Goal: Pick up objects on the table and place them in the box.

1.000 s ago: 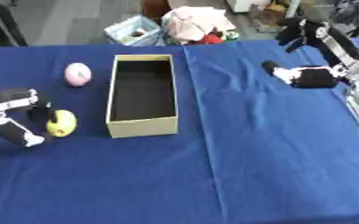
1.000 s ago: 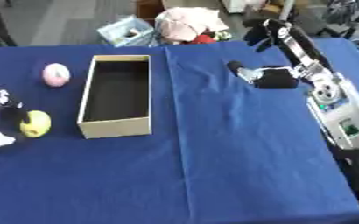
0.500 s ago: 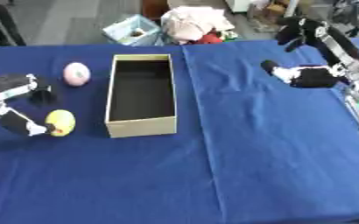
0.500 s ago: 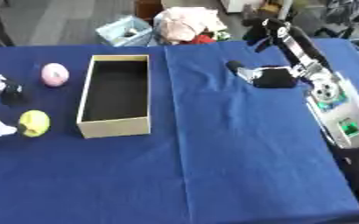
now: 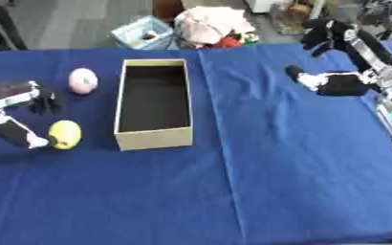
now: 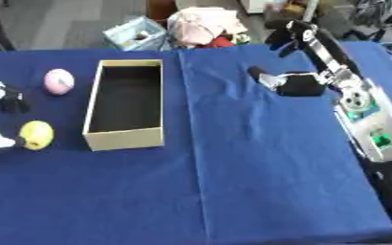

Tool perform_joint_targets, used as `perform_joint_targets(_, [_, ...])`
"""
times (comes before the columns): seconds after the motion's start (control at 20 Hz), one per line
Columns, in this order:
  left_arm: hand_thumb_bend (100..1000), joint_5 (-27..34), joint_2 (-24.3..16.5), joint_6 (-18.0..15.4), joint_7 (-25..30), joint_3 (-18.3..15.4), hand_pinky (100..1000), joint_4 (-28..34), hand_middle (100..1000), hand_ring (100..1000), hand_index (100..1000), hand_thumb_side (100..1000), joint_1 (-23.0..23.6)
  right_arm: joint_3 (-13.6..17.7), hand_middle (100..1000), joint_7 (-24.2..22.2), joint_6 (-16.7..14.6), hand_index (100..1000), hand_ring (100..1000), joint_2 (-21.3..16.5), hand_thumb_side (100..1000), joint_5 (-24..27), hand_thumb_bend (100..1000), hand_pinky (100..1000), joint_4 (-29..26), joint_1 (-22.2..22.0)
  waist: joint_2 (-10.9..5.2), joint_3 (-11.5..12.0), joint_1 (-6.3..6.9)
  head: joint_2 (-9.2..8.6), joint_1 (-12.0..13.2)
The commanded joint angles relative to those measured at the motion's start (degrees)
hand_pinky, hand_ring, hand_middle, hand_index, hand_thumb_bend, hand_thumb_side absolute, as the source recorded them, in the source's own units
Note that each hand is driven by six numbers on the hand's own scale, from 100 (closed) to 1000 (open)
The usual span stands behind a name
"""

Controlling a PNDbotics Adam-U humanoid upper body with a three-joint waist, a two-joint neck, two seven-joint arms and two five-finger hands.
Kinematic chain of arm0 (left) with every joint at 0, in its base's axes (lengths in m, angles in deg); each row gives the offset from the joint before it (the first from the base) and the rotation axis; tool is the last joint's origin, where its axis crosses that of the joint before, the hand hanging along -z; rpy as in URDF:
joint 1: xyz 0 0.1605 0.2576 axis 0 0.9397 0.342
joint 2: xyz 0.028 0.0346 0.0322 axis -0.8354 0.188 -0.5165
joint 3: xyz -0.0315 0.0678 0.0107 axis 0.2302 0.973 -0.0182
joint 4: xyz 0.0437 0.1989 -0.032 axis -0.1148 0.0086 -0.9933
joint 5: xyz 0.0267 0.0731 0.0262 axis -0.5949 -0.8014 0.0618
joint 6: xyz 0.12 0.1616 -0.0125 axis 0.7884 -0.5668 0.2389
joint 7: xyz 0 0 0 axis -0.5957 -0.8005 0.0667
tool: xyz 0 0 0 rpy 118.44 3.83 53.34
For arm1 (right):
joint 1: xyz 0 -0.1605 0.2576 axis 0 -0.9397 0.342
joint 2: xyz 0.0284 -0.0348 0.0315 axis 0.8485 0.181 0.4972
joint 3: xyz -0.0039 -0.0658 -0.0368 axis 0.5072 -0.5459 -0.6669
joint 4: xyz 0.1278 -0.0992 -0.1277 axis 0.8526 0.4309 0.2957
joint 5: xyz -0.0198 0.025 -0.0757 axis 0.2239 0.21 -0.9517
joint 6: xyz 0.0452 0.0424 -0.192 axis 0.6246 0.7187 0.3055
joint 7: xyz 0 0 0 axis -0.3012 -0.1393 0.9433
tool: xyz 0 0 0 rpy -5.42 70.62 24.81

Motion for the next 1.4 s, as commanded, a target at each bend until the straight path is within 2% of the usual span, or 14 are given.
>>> perform_joint_targets(0.05, [460,-1.53,0.00,-0.83,-0.18,-0.98,629,-1.35,589,587,738,100,-1.53,0.30,655,-0.06,-0.13,875,695,-0.91,293,0.18,410,625,-0.42,0.95,-0.88,-0.11,-0.01,0.19,0.03])
perform_joint_targets(0.2, [440,-2.39,0.85,-1.54,-0.70,-1.19,610,-2.67,571,569,724,100,-1.56,0.27,655,-0.11,-0.13,875,695,-0.91,294,0.22,409,625,-0.38,0.96,-0.84,-0.11,-0.12,0.20,0.06])
perform_joint_targets(0.4, [347,-3.42,1.69,-2.43,-4.04,-1.56,562,-3.44,490,502,659,100,-1.67,0.29,655,-0.08,-0.14,875,695,-0.78,295,0.30,408,625,-0.37,1.00,-0.79,-0.10,-0.31,0.16,0.08])
perform_joint_targets(0.55, [292,-4.11,1.65,-3.10,-7.75,-1.92,486,-2.50,324,376,476,100,-1.77,0.34,655,-0.04,-0.14,875,695,-0.74,296,0.33,406,625,-0.33,0.99,-0.78,-0.08,-0.39,0.12,0.03])
perform_joint_targets(0.65, [281,-4.01,1.29,-3.11,-9.31,-2.29,464,-1.23,278,342,434,100,-1.88,0.35,655,-0.02,-0.14,875,695,-0.78,297,0.35,406,625,-0.31,0.95,-0.78,-0.07,-0.40,0.10,0.00])
perform_joint_targets(0.8, [287,-3.21,0.40,-2.55,-10.34,-2.84,468,1.88,279,344,437,100,-2.98,0.31,655,-0.04,-0.15,875,695,-0.83,298,0.39,405,625,-0.28,0.87,-0.83,-0.08,-0.34,0.20,0.00])
perform_joint_targets(1.05, [297,-3.84,0.26,-1.64,-10.78,-3.34,484,5.68,285,360,439,100,-7.30,-0.15,654,-0.42,-0.26,875,695,-0.70,299,0.47,404,625,-0.23,1.10,-0.98,-0.51,-0.12,0.19,0.48])
perform_joint_targets(1.4, [288,-9.34,6.19,-3.40,-11.78,-2.85,495,1.03,301,385,454,100,-13.08,-1.28,656,-1.62,-0.65,877,696,-0.11,300,0.63,403,627,-0.63,2.59,-0.62,-2.90,0.13,-0.15,1.70])
